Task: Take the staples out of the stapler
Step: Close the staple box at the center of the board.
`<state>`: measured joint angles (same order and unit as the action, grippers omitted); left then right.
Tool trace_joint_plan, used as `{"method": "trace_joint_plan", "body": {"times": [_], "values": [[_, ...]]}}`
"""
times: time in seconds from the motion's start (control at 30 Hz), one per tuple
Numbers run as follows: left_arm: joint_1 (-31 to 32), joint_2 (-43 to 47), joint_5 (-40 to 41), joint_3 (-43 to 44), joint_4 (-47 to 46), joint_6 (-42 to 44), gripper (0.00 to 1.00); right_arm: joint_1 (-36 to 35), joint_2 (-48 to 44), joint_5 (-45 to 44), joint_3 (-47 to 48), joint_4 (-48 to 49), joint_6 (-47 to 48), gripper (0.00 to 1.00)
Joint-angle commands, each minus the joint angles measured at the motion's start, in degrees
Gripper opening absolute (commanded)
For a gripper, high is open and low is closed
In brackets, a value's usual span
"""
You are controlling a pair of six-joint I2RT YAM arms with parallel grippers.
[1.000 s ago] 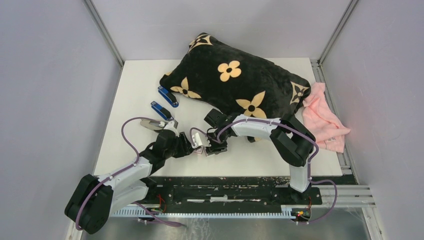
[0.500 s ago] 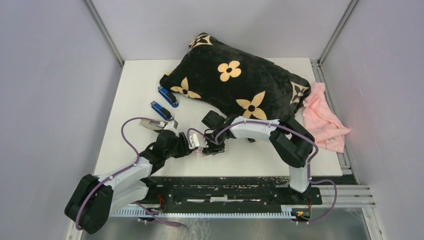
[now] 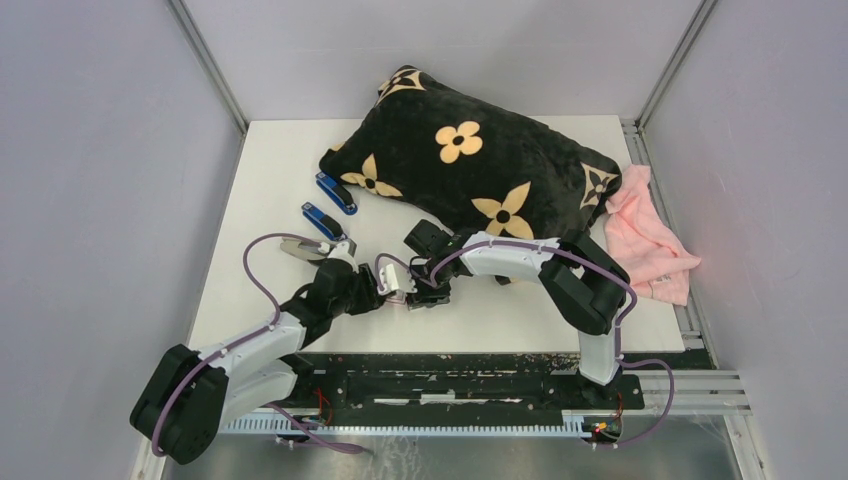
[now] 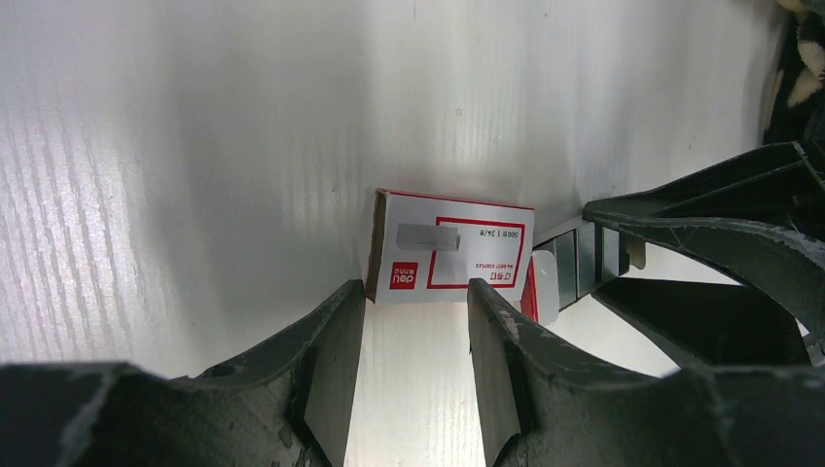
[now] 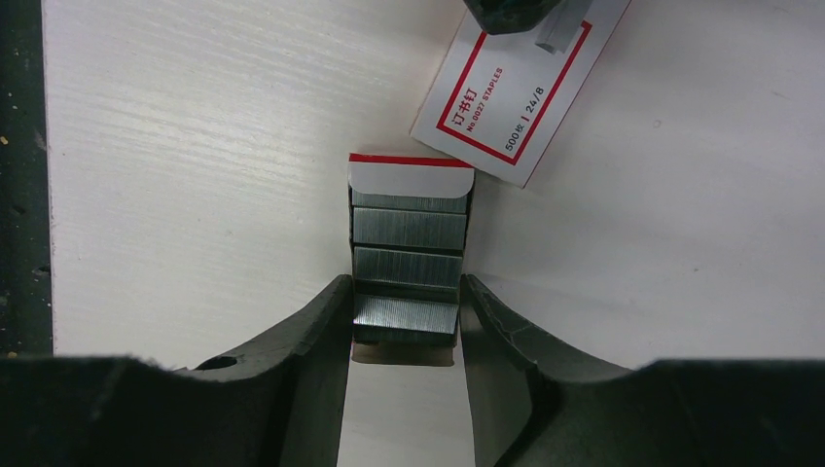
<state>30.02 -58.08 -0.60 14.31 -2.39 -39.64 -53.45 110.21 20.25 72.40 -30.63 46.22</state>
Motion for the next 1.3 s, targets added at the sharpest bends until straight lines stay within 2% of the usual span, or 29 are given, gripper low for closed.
{"method": "trace_joint_plan", "body": {"times": [0.0,0.63,0.87,1.27], "values": [[0.04,-1.57,2.51,-0.55,4.77,0.44,0.52,0.63,-0.72,-3.3,2.23,0.75,-1.77,0.47],[0.28,-3.3,2.14,0.02,4.77,0.79,0.51,0.06,1.48,-1.75,4.37,-0.28,-2.02,0.47],[0.35,-4.42,1.27,0.28,4.42,1.14,0.47,-0.1,2.28,-3.67,5.69,-0.48,-4.24,0.46],[0.52,-5.09,1.06,1.25,5.46,1.32,0.49,1.07,1.67,-5.49,6.43,-1.82,-2.73,0.47]]}}
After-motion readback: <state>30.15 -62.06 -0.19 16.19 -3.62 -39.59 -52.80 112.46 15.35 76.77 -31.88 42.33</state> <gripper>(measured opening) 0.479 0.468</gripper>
